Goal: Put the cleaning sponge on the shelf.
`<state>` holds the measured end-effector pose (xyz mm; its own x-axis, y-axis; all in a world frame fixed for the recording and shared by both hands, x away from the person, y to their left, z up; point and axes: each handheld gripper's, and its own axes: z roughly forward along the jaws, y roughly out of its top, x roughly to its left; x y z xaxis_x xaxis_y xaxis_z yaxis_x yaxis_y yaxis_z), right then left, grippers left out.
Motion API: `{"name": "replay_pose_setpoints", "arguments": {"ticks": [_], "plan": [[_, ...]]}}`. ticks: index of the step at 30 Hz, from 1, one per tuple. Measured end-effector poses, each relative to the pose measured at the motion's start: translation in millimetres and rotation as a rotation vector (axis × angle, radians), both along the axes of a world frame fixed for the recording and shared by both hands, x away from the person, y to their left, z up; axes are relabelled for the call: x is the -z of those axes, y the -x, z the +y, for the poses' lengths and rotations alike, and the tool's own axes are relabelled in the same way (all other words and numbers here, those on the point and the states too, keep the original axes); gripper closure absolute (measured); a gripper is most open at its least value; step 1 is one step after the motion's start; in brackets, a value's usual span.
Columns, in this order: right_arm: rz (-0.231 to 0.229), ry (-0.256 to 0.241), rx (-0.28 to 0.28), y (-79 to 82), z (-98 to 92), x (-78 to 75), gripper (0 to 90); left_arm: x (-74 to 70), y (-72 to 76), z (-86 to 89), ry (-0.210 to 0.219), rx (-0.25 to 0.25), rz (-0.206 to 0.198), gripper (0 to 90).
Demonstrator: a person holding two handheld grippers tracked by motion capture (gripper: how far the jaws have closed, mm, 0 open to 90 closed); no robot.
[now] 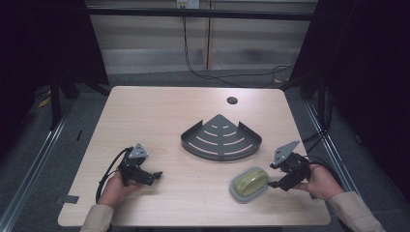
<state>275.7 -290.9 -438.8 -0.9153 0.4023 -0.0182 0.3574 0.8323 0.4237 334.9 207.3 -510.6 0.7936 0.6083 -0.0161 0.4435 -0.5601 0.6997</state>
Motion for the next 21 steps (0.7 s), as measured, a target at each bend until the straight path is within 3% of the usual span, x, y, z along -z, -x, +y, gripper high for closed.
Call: {"name": "replay_pose_setpoints", "arguments": {"ticks": [9, 16, 21], "plan": [[0.033, 0.113, -0.118, -12.0, 27.4, -14.4, 35.5, -0.2, 0.1, 0.0, -0.003, -0.001, 0.001, 0.0], [0.013, 0.2, -0.236, -14.3, 59.3, -24.2, 38.3, -0.1, 0.1, -0.1, 0.0, -0.002, 0.0, 0.0], [0.026, 0.263, -0.3, -16.5, 75.7, -23.5, 41.4, -0.1, 0.1, 0.0, -0.001, -0.003, 0.001, 0.0]]}}
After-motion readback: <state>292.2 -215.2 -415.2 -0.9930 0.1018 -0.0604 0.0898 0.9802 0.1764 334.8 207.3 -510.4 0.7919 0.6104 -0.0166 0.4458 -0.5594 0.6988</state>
